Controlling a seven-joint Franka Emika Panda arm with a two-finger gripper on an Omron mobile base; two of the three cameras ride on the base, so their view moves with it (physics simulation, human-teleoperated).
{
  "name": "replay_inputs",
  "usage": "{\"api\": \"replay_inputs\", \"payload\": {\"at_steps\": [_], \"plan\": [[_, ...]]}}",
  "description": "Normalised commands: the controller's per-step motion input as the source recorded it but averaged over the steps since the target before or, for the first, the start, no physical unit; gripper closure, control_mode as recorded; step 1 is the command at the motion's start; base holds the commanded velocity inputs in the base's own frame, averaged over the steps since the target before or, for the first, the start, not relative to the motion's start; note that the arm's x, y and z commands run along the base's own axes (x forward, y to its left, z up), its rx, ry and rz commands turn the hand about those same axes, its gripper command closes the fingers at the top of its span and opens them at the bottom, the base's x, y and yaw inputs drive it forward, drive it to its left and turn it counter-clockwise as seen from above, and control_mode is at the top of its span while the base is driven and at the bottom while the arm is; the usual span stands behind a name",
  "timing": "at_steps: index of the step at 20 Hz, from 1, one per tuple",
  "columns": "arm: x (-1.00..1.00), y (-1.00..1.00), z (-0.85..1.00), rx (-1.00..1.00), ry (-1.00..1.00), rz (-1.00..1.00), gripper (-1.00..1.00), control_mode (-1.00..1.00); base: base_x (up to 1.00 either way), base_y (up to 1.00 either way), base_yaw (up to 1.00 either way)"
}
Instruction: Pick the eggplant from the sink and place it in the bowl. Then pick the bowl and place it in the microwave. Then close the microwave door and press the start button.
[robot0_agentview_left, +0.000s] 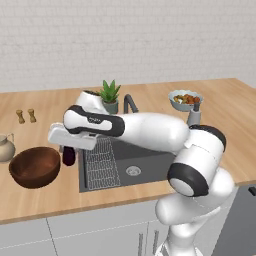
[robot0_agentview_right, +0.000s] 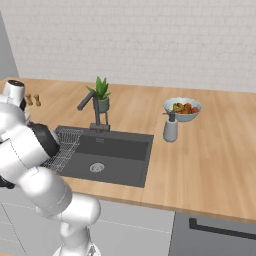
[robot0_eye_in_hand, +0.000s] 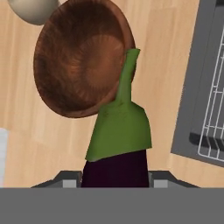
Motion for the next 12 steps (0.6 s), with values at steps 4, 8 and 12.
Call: {"api": "replay_inputs", "payload": {"at_steps": [4,8,12], "plan": [[0.0,0.38,0.0,0.0,0.0,0.0,1.0,-1.0,0.0,0.0,0.0],[0.0,0.37,0.0,0.0,0.0,0.0,1.0,-1.0,0.0,0.0,0.0],[0.0,0.47,0.0,0.0,0.0,0.0,1.0,-1.0,0.0,0.0,0.0]]}}
